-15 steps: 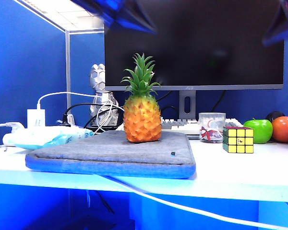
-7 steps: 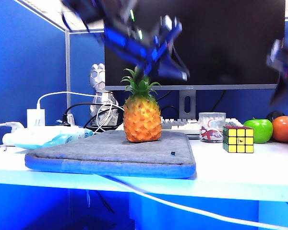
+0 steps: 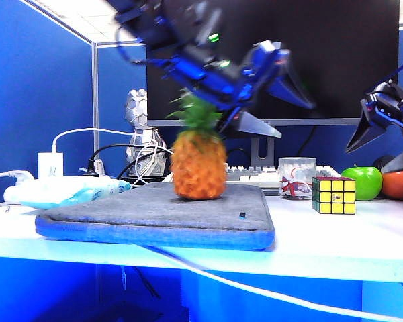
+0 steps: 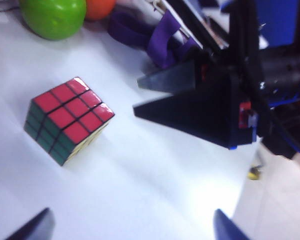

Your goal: Rotate the Rubik's Cube so that its red face is facing towards you.

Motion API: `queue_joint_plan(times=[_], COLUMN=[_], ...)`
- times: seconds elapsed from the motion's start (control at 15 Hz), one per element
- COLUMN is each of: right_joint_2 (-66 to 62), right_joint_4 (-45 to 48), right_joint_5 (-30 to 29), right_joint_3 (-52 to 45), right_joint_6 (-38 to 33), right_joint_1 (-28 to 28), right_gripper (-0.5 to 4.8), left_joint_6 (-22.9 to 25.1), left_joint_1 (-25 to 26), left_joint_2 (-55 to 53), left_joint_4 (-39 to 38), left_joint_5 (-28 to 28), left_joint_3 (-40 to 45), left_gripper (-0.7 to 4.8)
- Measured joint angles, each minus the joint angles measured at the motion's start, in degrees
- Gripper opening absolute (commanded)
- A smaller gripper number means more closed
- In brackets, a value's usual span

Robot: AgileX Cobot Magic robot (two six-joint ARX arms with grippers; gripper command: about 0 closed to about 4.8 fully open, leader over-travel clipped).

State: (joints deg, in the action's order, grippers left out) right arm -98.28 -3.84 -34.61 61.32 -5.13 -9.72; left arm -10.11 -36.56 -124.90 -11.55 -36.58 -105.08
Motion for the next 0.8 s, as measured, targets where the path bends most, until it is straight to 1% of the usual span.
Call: queue_joint_plan(times=[0.07,0.13,0.2,0.47,0.53,0.67,0.8], right_joint_2=[0.00,0.00,0.00,0.00,0.02,0.00,0.00], right_joint_4=[0.48,0.48,0.50,0.46,0.48,0.50,0.48], right_joint_5=[0.00,-0.02,-0.04,0.35,1.31,6.51,8.76], right_joint_3=[0.02,0.02,0.02,0.00,0.02,0.02,0.02], right_joint_6=[-0.44,-0.46,-0.48,-0.57,-0.57,0.26,0.57], right_joint_1=[-0.02,0.00,0.00,1.07,1.68,3.72,4.81], right_gripper=[4.72,4.72,4.72,4.79,4.79,4.79,4.79], left_joint_6=[0.31,0.33,0.92,1.31,1.38,3.43,3.82], left_joint_1=[-1.36,-2.03,-2.58,-5.44,-6.67,-10.80,-11.91], left_joint_2=[-0.04,-0.07,-0.04,-0.07,-0.04,-0.04,-0.04], left_joint_4=[-0.22,-1.03,-2.47,-4.87,-4.87,-4.96,-5.05], left_joint_5=[2.40,3.45,6.29,17.18,21.40,33.64,37.42], left_joint_3=[-1.16,-2.47,-4.39,-4.96,-4.96,-4.96,-4.96], left_gripper=[4.79,4.79,4.79,4.79,4.79,4.79,4.79])
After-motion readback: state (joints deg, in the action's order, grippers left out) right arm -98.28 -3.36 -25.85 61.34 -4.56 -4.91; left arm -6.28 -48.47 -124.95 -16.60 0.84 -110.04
